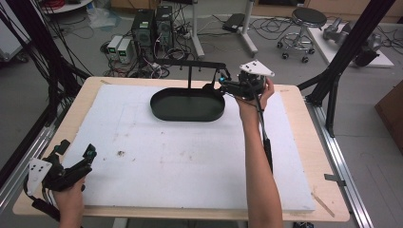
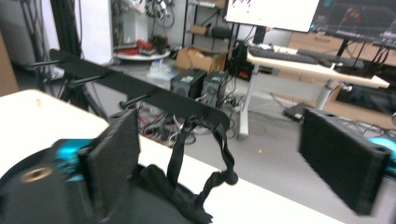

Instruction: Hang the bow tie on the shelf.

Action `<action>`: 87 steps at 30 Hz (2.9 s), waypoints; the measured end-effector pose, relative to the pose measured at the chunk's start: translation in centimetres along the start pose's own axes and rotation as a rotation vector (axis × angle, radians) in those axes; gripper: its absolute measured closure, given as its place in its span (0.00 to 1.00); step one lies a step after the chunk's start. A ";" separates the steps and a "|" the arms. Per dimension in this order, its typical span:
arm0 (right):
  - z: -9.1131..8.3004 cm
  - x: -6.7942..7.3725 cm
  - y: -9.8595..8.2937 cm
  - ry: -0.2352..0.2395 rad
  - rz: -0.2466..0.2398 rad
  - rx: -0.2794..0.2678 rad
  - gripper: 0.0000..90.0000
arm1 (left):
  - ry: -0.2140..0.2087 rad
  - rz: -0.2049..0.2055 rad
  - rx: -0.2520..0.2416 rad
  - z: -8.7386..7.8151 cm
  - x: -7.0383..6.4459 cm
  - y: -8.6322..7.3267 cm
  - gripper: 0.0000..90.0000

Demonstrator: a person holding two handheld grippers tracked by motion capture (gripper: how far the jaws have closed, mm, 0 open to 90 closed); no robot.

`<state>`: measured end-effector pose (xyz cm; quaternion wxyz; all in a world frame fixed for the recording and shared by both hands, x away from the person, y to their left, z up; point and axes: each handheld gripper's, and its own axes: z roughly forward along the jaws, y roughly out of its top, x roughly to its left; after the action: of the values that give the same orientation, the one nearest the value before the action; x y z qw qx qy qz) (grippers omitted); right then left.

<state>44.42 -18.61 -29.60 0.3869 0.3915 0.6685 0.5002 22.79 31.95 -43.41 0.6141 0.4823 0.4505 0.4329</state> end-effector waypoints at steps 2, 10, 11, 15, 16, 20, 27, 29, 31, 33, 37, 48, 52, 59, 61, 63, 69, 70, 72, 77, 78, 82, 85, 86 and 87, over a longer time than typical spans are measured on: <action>-1.9 0.2 0.8 0.009 -0.025 -0.001 0.12 | -0.002 0.002 0.002 0.0 -0.1 0.0 0.11; -8.4 0.5 1.3 -0.059 -0.026 -0.154 0.12 | -0.012 0.001 -0.001 0.1 -0.4 0.1 0.11; -9.2 0.5 1.2 -0.062 -0.022 -0.166 0.12 | -0.014 0.002 -0.001 0.1 -0.4 0.1 0.11; -12.1 0.7 0.5 -0.071 -0.014 -0.221 0.12 | -0.018 0.009 -0.005 0.0 -0.5 0.2 0.11; -12.8 0.7 0.3 -0.071 -0.014 -0.238 0.12 | -0.016 0.004 -0.007 -0.1 -0.5 0.3 0.11; -15.4 0.6 -0.9 -0.089 0.020 -0.292 0.12 | -0.015 0.004 -0.011 -0.2 -0.5 0.4 0.11; -18.9 -0.3 -3.9 -0.127 0.043 -0.278 0.12 | -0.016 0.011 -0.010 -0.2 -0.4 0.4 0.11; -19.7 -0.7 -4.9 -0.122 0.059 -0.278 0.12 | -0.014 0.017 -0.009 -0.2 -0.4 0.4 0.11; -20.2 -0.9 -5.7 -0.116 0.068 -0.272 0.12 | -0.014 0.021 -0.009 -0.1 -0.4 0.4 0.11; -20.8 -1.2 -6.8 -0.111 0.086 -0.265 0.12 | -0.016 0.024 -0.011 -0.2 -0.5 0.4 0.11; -21.6 -1.4 -9.0 -0.111 0.091 -0.238 0.12 | -0.013 0.025 -0.005 -0.2 -0.4 0.3 0.11; -22.7 -1.6 -13.5 -0.079 0.090 -0.223 0.12 | -0.023 0.058 0.010 -0.2 -0.8 0.6 0.11; -22.7 -1.6 -14.5 -0.090 0.092 -0.209 0.12 | -0.021 0.059 0.012 -0.2 -0.8 0.6 0.11; -22.7 -1.8 -16.3 -0.109 0.108 -0.197 0.12 | -0.015 0.063 0.014 -0.3 -0.7 0.6 0.11; -22.8 -1.8 -16.6 -0.115 0.123 -0.183 0.12 | -0.015 0.063 0.017 -0.3 -0.7 0.6 0.11; -22.9 -1.9 -16.9 -0.115 0.128 -0.182 0.12 | -0.015 0.066 0.017 -0.3 -0.7 0.6 0.11; -23.3 -1.9 -17.0 -0.116 0.136 -0.180 0.12 | -0.021 0.075 0.027 -0.3 -1.0 0.5 0.11; -23.4 -1.8 -17.0 -0.116 0.136 -0.180 0.12 | -0.022 0.078 0.026 -0.3 -1.0 0.5 0.11; -23.4 -1.8 -17.0 -0.112 0.131 -0.184 0.12 | -0.023 0.080 0.027 -0.3 -1.1 0.6 0.11; -23.4 -1.8 -17.0 -0.108 0.135 -0.185 0.12 | -0.020 0.086 0.028 -0.4 -1.1 0.5 0.11; -23.3 -1.8 -17.0 -0.105 0.133 -0.181 0.12 | -0.018 0.088 0.034 -0.4 -1.1 0.5 0.11; -23.2 -1.7 -17.1 -0.103 0.133 -0.173 0.12 | -0.016 0.089 0.037 -0.4 -1.0 0.4 0.11; -23.2 -1.7 -17.1 -0.102 0.133 -0.169 0.12 | -0.017 0.089 0.039 -0.4 -1.1 0.4 0.11; -23.2 -1.6 -17.1 -0.102 0.134 -0.170 0.12 | -0.020 0.087 0.039 -0.4 -1.1 0.3 0.11; -23.2 -1.7 -17.1 -0.103 0.128 -0.171 0.12 | -0.021 0.088 0.039 -0.4 -1.1 0.3 0.11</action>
<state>21.69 -31.90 -41.35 0.4199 0.4242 0.5764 0.5582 22.15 31.02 -43.00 0.5895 0.5182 0.4307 0.4455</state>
